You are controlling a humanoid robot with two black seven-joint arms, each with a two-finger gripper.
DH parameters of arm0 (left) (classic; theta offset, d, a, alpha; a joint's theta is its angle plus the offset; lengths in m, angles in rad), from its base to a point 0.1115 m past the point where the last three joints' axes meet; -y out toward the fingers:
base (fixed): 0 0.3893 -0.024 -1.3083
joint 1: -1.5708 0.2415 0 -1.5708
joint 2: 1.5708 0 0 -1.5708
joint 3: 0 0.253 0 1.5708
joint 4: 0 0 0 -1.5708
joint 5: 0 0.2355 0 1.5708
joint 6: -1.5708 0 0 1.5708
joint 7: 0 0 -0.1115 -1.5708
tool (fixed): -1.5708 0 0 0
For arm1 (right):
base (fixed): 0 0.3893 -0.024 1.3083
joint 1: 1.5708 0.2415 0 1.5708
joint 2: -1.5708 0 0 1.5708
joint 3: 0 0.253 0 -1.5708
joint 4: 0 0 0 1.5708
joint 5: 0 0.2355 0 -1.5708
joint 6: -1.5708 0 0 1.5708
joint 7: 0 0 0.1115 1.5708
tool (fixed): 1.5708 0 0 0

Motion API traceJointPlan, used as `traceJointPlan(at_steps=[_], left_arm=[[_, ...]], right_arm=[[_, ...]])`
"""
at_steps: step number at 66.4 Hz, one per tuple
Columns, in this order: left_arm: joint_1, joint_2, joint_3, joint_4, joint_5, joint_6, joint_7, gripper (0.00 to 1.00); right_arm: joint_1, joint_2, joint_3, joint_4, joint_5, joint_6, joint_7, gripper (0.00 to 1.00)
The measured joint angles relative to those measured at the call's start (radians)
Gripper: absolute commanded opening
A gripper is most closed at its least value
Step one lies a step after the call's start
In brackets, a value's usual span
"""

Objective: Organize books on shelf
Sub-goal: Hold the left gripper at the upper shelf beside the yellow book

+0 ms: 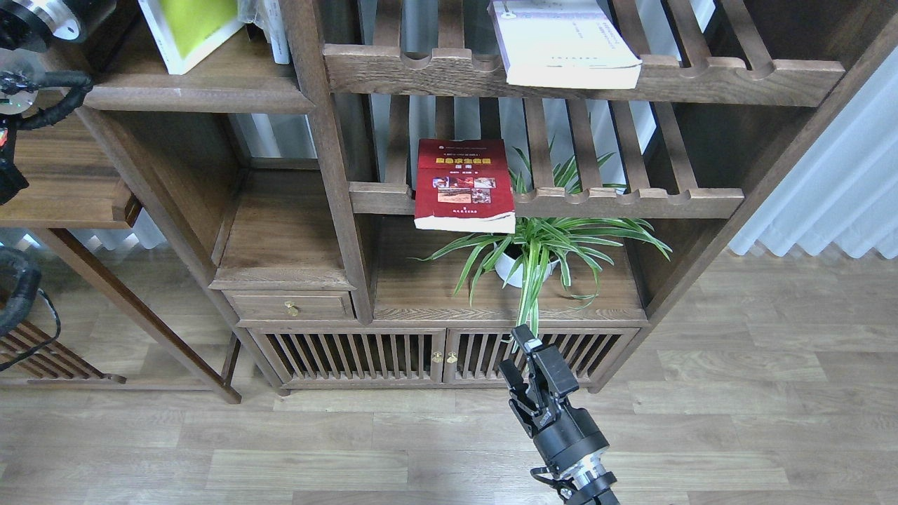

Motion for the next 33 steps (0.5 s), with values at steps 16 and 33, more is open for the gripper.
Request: traceJointPlan(at_steps=[16, 33], left_arm=[[-0.020, -0.005, 0.002, 0.000, 0.000, 0.006, 0.000, 0.57], [-0.088, -0.039, 0.000, 0.015, -0.031, 0.020, 0.000, 0.59]], right_arm=[[0.001, 0.000, 0.000, 0.000, 0.000, 0.000, 0.000, 0.99], [0.003, 0.000, 0.000, 0.000, 0.000, 0.000, 0.000, 0.99]])
